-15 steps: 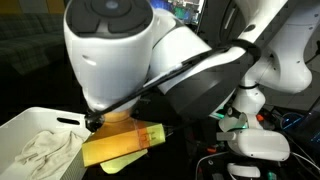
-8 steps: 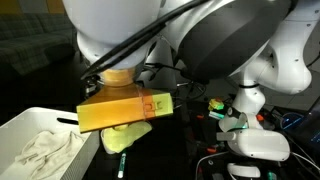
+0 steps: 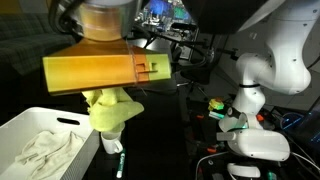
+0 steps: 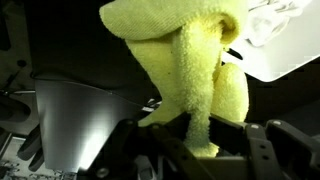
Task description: Pick up the towels and put them in the container. Pick up the pen and the small tape and put them in the cup.
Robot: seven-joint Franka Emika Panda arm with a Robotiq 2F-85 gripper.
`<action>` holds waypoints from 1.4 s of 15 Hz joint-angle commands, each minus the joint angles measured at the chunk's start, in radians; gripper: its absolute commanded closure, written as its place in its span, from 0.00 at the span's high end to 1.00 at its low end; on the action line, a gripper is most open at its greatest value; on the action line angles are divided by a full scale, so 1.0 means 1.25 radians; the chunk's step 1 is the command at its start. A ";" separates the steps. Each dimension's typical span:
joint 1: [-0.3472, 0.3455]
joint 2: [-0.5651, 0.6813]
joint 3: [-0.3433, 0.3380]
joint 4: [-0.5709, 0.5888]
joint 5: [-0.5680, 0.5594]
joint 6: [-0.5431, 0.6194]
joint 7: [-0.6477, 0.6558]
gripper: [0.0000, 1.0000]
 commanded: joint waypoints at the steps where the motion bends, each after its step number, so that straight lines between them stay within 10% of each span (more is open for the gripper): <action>1: -0.030 0.046 0.042 0.128 -0.043 -0.045 -0.098 0.03; 21: -0.065 0.397 -0.044 0.636 0.138 0.123 -0.675 0.03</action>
